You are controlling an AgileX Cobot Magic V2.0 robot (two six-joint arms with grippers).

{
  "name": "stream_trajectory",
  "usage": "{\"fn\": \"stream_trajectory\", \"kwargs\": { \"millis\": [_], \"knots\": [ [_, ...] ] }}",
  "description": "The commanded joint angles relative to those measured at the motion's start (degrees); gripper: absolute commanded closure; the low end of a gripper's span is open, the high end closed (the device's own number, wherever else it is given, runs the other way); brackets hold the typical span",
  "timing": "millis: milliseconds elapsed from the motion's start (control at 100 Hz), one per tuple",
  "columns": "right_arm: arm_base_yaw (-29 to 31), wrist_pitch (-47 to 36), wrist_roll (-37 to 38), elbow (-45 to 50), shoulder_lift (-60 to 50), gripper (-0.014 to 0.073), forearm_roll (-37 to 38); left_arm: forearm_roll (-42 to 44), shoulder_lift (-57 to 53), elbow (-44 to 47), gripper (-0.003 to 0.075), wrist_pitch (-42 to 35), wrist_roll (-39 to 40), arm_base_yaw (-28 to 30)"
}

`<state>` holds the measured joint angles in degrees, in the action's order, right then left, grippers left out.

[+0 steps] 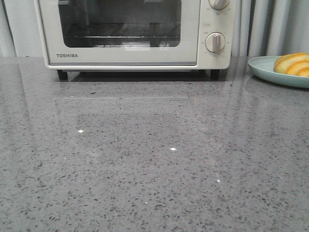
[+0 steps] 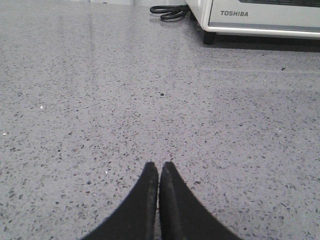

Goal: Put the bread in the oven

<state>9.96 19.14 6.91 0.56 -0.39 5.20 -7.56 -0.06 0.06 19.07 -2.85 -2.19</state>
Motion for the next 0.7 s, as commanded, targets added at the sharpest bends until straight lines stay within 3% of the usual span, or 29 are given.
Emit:
{"fn": "stream_trajectory", "kwargs": {
  "millis": [0, 120, 190, 320, 450, 580, 690],
  "knots": [
    [0.4, -1.3, -0.7, 1.5, -1.2, 0.0641, 0.2, 0.1, -1.6, 1.3, 0.0741, -3.8, 0.5, 0.2],
    [0.4, -5.0, -0.7, 1.5, -1.2, 0.0641, 5.5, 0.6, -1.6, 1.3, 0.0741, -4.6, 0.5, 0.2],
    [0.4, -10.2, -0.7, 1.5, -1.2, 0.0641, 8.2, -5.0, -1.6, 1.3, 0.0741, -6.3, 0.5, 0.2],
    [0.4, -25.5, 0.5, 1.5, -1.2, 0.0641, -4.8, -25.7, -1.6, 1.3, 0.0741, -11.0, 0.5, 0.2],
    [0.4, -34.5, 1.9, 1.5, -1.2, 0.0641, -13.1, -35.4, -1.6, 1.3, 0.0741, -14.5, 0.5, 0.2],
    [0.4, -31.4, 1.9, 1.5, -1.2, 0.0641, -16.7, -45.0, -1.6, 1.3, 0.0741, -15.5, 0.5, 0.2],
    [0.4, -27.9, 1.9, 1.5, -1.2, 0.0641, -23.6, -46.4, -1.6, 1.3, 0.0741, -15.7, 0.5, 0.2]
  ]
}}
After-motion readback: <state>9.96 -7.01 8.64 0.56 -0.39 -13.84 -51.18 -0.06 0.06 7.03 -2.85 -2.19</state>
